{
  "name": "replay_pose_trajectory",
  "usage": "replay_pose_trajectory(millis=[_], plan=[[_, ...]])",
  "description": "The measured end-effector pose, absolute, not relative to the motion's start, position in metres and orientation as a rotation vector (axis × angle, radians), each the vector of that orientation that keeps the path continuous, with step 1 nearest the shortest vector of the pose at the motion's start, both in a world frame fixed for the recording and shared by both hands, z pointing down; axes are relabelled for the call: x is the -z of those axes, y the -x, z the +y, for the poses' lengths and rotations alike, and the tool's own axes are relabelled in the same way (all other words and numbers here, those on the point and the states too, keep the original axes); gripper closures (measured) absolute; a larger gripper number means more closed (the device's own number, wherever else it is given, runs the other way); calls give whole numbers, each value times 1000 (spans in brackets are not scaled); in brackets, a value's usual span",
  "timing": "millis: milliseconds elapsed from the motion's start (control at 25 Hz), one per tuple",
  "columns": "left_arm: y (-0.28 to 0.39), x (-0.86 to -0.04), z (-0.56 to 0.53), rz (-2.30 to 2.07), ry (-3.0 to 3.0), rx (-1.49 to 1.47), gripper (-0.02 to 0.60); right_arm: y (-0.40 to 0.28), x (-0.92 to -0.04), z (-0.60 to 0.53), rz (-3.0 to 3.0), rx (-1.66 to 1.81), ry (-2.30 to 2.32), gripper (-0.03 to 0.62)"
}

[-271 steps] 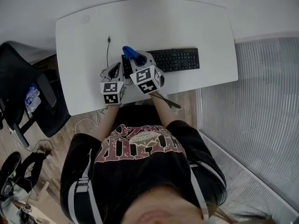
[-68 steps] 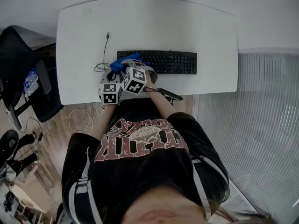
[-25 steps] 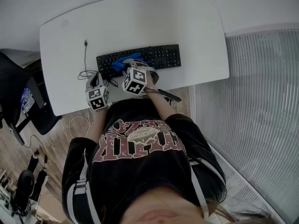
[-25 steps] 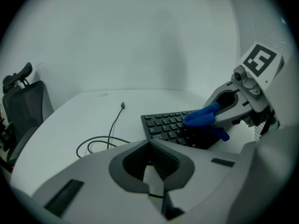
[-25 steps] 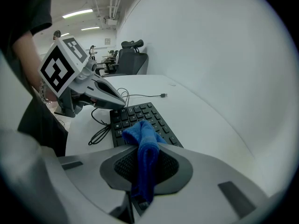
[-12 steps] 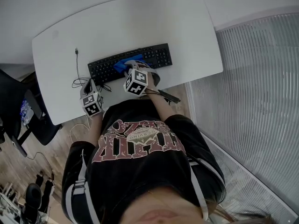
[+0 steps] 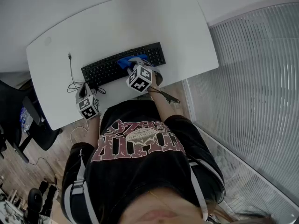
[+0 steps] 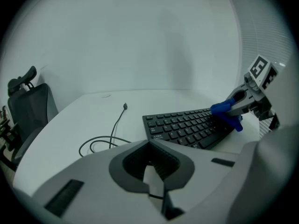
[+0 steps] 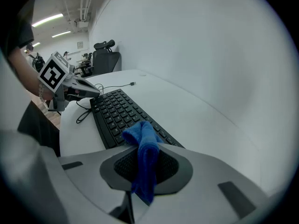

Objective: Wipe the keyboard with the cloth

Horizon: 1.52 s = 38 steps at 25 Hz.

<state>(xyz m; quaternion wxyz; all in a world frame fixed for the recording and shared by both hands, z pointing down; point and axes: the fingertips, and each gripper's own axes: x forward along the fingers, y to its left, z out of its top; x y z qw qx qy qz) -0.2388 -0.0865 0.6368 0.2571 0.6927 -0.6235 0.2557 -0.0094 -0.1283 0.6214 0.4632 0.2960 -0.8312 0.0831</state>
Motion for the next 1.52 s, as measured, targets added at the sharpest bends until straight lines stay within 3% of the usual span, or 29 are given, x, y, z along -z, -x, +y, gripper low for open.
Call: replay_pose_trajectory(millis=[1120, 1520], plan=[[249, -647, -87, -1765, -1813, -672, 552, -143, -641, -132, -1838, -361, -920, 530], [243, -637, -87, -1762, -1828, -666, 552, -128, -616, -135, -1884, -325, -928, 530]])
